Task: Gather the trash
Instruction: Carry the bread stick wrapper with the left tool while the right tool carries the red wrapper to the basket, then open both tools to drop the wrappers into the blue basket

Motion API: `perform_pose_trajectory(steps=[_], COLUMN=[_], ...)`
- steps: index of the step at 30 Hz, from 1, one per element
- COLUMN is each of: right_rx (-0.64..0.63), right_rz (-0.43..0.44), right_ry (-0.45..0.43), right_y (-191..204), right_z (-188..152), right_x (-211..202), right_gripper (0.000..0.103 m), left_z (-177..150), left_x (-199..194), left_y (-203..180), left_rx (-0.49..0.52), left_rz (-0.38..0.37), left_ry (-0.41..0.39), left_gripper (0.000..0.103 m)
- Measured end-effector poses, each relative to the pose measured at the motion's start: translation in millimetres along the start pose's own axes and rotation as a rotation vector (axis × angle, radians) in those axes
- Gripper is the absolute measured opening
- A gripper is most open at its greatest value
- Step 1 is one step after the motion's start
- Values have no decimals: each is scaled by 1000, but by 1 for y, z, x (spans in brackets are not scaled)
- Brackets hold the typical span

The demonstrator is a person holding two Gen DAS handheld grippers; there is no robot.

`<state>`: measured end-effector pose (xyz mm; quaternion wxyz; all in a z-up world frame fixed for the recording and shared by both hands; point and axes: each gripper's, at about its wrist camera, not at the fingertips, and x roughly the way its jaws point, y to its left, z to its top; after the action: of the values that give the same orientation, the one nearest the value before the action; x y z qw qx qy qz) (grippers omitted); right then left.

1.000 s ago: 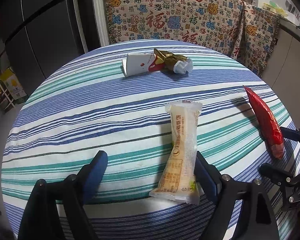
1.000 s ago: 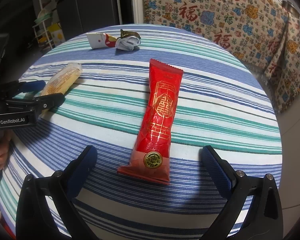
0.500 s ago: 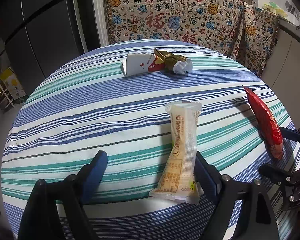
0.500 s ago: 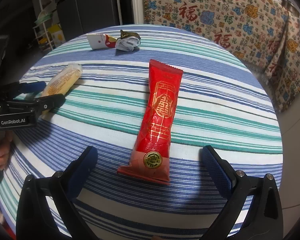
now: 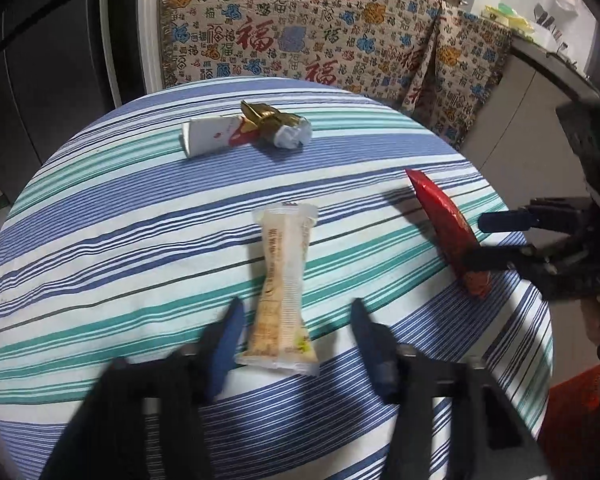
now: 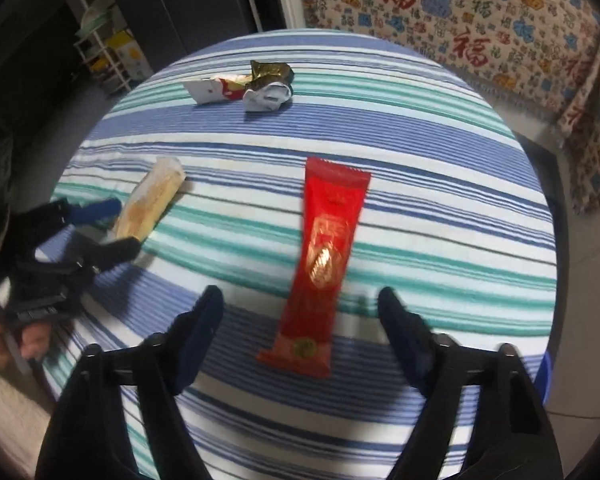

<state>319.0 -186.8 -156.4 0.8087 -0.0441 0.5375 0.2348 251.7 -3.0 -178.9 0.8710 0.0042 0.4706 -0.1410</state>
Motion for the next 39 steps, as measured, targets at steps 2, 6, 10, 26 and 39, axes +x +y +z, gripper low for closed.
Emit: perform_pose_trajectory(steps=[2,6,10,26,39], right_rx=[-1,28,76,395,572], right_rz=[-40,-32,-8,-212,-209], right_ry=[18,-45,-96,-136,-89], right_y=[-1,-8,-27,-225,-321], right_z=[3,-10,-28,-134,-190], right_x=[6,-12,-40,-133,-112], right_gripper=[10,7,7,7,7], left_z=[1,-1,-3,61,46], left_x=[4,-3,-14,-6,129], left_y=[-5,-9,-25,-245,-365], left_rx=[-5,-18,-30,205,257], left_rz=[3,-12,-65,-338,-384], left_ry=[3,-32,-41,-53,126], left_gripper=[20,19,19,19,19])
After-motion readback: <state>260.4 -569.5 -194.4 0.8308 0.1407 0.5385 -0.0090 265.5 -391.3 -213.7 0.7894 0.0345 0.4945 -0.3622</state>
